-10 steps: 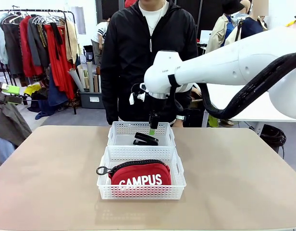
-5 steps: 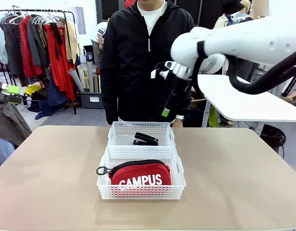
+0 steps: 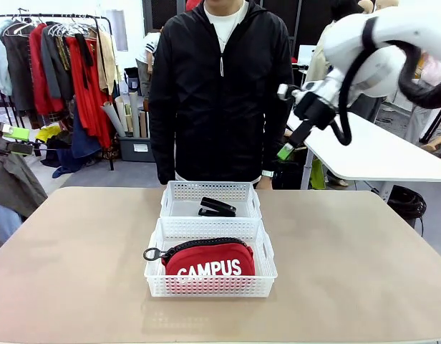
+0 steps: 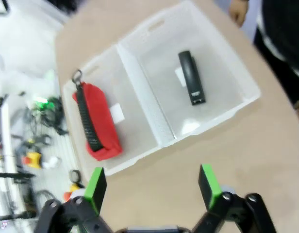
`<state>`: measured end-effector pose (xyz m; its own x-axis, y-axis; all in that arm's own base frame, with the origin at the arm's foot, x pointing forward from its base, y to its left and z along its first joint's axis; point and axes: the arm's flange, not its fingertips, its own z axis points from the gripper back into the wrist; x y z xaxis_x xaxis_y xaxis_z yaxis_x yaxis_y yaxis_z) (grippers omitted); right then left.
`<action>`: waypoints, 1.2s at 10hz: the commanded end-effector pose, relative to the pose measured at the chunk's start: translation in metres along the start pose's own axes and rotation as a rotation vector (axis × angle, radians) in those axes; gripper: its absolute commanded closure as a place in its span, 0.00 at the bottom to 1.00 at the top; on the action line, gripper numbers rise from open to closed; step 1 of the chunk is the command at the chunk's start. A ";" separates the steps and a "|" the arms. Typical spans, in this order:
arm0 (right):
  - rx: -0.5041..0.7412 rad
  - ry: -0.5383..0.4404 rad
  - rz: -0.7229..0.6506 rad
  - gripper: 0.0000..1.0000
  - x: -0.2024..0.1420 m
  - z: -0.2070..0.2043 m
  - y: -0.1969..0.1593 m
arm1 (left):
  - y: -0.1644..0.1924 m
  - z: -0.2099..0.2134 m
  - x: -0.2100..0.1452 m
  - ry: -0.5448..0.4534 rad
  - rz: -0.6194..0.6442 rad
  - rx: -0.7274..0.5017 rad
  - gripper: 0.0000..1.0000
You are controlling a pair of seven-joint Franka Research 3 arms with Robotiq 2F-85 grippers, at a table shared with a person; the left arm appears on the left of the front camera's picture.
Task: Distribute items into two baskets.
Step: Place the picked Stapler into the Organizing basket as instructed by the person.
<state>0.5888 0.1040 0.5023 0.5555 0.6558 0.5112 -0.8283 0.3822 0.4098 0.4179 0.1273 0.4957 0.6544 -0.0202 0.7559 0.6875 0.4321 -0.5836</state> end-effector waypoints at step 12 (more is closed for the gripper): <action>0.050 -0.637 -0.290 0.00 -0.210 0.113 0.007 | -0.002 0.000 0.000 -0.004 -0.002 -0.001 0.00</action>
<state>0.4765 -0.1024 0.4921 0.7296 0.0481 0.6821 -0.6154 0.4812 0.6243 0.4180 0.1275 0.4957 0.6544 -0.0201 0.7559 0.6874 0.4324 -0.5835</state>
